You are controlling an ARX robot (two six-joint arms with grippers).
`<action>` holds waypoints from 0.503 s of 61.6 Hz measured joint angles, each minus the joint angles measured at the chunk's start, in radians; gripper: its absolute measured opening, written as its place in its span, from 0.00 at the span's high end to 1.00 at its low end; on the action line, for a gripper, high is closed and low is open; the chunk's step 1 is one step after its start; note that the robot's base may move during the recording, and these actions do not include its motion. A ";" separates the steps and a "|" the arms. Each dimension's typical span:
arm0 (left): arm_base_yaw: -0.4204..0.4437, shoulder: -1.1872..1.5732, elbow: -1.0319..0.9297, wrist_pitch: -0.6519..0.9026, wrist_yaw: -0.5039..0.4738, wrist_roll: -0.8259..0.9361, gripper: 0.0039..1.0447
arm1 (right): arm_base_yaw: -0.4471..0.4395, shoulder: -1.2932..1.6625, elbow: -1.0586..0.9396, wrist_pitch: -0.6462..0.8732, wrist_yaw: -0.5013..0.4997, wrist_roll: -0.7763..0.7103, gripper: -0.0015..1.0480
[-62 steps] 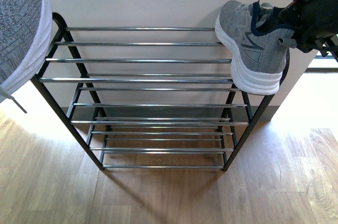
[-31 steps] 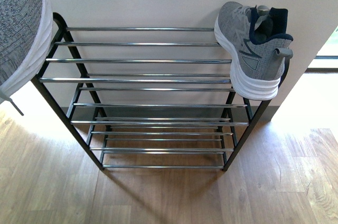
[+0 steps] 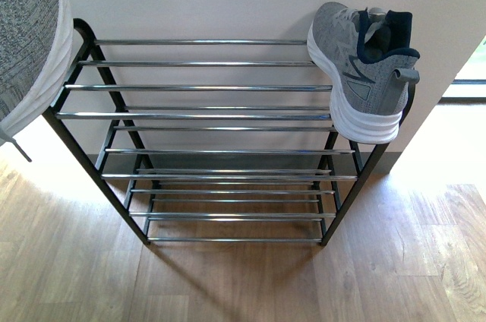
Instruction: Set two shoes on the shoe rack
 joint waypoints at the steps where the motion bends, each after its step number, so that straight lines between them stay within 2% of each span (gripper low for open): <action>1: 0.000 0.000 0.000 0.000 0.000 0.000 0.99 | -0.013 -0.012 -0.014 0.001 -0.019 -0.001 0.95; 4: 0.000 0.000 0.000 0.000 0.005 0.000 0.99 | -0.037 -0.049 -0.055 0.002 -0.045 -0.011 0.98; 31: 0.000 0.000 0.000 0.000 0.003 0.000 0.99 | -0.051 -0.319 -0.238 -0.084 -0.049 -0.018 0.98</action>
